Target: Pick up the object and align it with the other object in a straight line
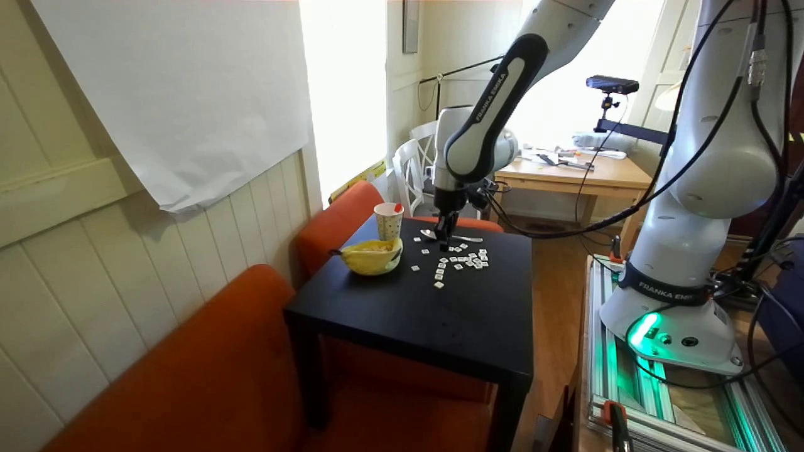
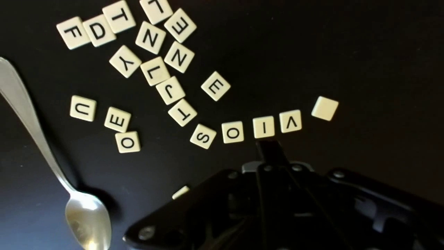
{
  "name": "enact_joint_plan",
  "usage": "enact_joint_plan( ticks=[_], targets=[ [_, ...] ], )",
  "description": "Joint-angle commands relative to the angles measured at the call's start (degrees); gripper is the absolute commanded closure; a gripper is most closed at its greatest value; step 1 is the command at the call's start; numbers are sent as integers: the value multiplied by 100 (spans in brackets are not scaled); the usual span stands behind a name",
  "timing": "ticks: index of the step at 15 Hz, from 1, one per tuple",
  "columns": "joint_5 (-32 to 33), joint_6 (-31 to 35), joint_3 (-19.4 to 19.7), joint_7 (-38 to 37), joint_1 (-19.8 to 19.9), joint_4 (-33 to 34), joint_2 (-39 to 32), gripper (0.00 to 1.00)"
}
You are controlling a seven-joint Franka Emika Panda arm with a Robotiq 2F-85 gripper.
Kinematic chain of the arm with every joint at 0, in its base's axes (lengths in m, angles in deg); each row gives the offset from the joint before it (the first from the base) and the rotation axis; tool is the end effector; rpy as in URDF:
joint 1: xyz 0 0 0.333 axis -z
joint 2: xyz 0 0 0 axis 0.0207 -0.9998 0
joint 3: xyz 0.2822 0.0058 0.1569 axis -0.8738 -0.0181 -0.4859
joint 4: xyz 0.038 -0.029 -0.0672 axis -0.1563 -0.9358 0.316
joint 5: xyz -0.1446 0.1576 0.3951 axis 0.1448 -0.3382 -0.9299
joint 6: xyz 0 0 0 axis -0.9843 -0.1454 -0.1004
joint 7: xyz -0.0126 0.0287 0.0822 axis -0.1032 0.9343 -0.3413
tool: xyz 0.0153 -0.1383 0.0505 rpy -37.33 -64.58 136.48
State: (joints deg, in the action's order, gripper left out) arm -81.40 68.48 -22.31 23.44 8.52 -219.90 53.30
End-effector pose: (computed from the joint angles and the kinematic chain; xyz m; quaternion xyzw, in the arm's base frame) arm 0.4609 -0.0525 0.1217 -0.9996 -0.0122 -0.0109 0.0211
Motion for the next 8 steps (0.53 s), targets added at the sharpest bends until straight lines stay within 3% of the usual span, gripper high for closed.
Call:
enact_joint_plan(
  ticks=[1,8],
  targets=[
    [128,-64,282,-759,-106,-541,835,73],
    [-26,-656,451,-1368,-97,-1135,2070,26]
  ],
)
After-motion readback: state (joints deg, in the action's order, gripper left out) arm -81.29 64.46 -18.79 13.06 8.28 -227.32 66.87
